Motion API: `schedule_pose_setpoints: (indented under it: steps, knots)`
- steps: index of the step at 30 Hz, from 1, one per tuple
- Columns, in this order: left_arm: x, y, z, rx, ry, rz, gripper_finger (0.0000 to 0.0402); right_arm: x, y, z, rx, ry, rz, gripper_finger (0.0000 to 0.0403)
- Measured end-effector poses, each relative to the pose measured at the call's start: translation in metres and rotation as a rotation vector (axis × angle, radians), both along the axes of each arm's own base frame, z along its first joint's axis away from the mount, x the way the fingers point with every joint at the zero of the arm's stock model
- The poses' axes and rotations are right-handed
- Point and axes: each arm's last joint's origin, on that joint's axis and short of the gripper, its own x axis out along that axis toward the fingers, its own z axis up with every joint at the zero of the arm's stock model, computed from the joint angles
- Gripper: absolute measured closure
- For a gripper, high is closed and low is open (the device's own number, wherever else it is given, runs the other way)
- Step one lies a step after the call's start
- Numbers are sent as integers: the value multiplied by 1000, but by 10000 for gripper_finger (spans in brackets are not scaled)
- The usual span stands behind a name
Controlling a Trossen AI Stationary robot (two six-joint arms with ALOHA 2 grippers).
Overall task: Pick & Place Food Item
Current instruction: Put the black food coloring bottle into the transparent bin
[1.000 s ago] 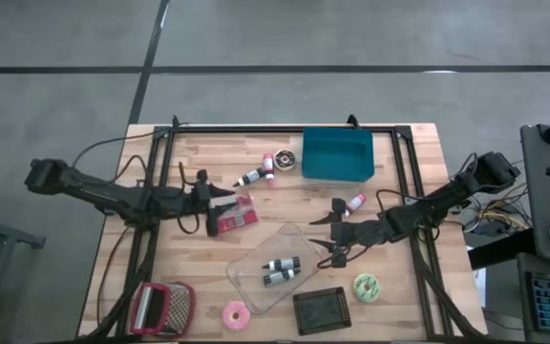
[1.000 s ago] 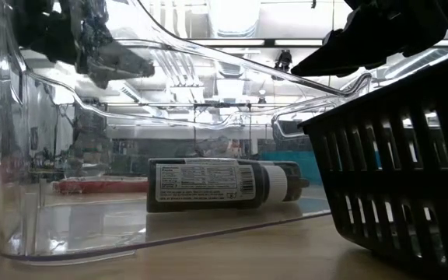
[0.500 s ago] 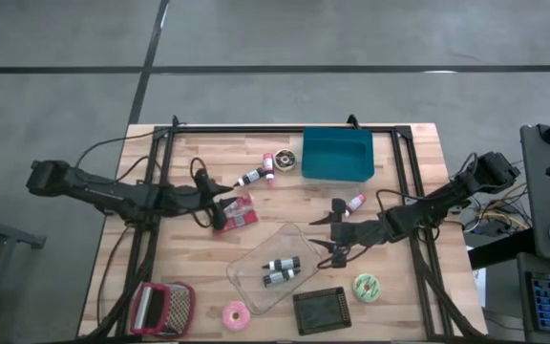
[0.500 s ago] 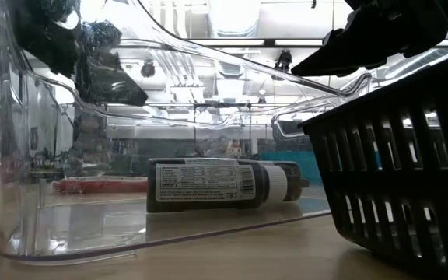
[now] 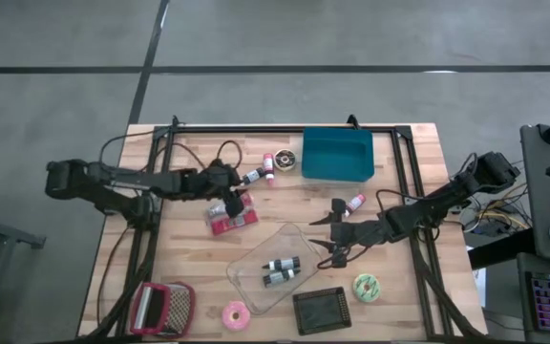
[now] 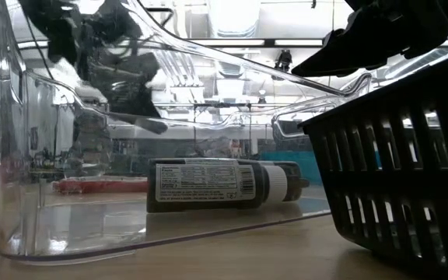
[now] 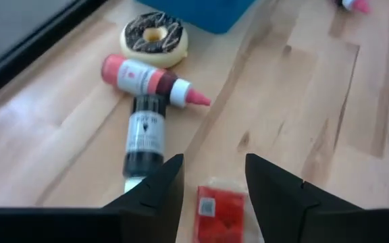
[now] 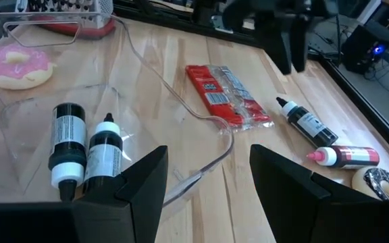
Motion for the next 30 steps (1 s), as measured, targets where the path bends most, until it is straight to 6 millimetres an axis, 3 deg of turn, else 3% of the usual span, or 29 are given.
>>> schedule_pose_setpoints:
  steps: [8, 17, 21, 27, 30]
  knots:
    - [29, 10, 17, 160, 60, -82, 241, 0, 0, -1, -3, 7, 0, 195]
    - [39, 27, 21, 194, 151, -3, 236, -1, 0, -3, -5, 29, -3, 195]
    - [43, 40, 16, 129, 222, 12, 201, -1, 0, -3, -1, 29, -5, 195]
    - [50, 61, 11, 74, 338, 52, 119, -1, 0, -3, 14, 30, -5, 195]
    - [56, 69, 9, -30, 354, 4, 101, -1, 0, -3, 23, 33, 9, 195]
